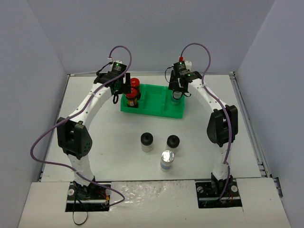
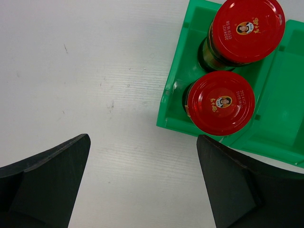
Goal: Organize the condiment bottles
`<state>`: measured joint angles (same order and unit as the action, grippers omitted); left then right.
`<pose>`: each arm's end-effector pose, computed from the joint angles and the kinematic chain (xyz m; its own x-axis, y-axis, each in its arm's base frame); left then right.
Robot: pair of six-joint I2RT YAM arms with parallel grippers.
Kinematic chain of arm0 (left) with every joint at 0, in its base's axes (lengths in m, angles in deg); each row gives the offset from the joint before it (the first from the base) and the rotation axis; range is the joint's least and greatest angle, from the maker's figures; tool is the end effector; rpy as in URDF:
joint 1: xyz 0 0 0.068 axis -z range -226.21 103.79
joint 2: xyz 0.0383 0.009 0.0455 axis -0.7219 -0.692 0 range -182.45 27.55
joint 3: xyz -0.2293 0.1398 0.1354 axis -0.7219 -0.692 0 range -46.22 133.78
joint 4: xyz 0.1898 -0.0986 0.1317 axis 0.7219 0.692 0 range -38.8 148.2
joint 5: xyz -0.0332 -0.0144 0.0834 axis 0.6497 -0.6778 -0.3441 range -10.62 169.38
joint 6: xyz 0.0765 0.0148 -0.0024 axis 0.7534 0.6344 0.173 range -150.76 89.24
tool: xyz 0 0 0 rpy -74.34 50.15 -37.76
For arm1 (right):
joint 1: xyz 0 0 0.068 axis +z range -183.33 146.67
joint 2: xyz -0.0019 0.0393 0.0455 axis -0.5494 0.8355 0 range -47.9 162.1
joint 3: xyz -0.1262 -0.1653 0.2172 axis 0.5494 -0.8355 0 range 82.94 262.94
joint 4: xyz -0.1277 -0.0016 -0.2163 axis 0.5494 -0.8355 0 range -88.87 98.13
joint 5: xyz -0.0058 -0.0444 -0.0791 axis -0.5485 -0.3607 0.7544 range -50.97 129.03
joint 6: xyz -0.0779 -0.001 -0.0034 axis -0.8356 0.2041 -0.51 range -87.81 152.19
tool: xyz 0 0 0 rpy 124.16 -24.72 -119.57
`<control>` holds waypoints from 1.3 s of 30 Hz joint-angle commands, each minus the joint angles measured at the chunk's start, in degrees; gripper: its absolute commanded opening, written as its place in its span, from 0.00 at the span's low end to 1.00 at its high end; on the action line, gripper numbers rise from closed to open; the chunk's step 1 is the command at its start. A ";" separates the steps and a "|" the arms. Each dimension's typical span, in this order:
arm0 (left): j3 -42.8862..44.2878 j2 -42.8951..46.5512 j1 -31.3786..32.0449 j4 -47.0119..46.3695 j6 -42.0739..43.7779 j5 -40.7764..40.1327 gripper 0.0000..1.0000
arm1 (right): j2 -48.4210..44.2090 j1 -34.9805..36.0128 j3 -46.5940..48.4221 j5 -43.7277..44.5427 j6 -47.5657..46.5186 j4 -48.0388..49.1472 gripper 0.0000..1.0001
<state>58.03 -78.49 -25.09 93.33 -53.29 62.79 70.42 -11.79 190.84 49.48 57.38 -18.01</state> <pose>0.4135 -0.1394 0.3519 -0.6565 -0.1401 -0.7412 -0.1061 0.9900 -0.0931 0.4806 0.1767 0.3048 -0.5973 0.2142 -0.7729 0.0319 0.9692 0.2440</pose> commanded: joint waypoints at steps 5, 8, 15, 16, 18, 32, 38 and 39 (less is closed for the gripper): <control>2.98 3.47 -0.47 -0.73 0.81 -1.34 0.93 | -0.01 -0.18 2.94 -1.49 -1.20 3.64 0.06; 2.95 3.44 -0.47 -0.68 0.81 -1.37 0.93 | 0.12 -0.19 2.84 -1.52 -1.17 3.64 0.20; 2.80 3.21 -0.52 -0.91 0.81 -1.25 0.93 | -0.84 -0.10 1.75 -0.75 -0.85 3.37 0.51; 2.77 3.21 -0.51 -0.95 0.81 -1.21 0.93 | -0.99 -0.06 1.63 -0.63 -0.81 3.30 0.56; 2.66 3.15 -0.50 -1.05 0.81 -1.17 0.93 | -1.15 0.10 1.53 -0.42 -0.76 2.98 0.64; 2.10 3.21 -0.47 -1.17 0.73 -1.21 0.93 | -6.98 2.60 -0.30 3.85 -0.89 0.27 0.88; 2.09 3.41 -0.47 -1.10 1.02 -1.69 0.93 | -24.62 7.33 -13.32 6.62 0.38 -4.62 0.88; 2.05 3.49 -0.47 -1.14 1.10 -1.69 0.93 | -28.03 8.14 -16.50 6.05 1.03 -5.96 0.87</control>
<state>58.00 -78.49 -25.24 93.30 -53.29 62.61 60.26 -6.98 182.25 52.54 56.66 -19.87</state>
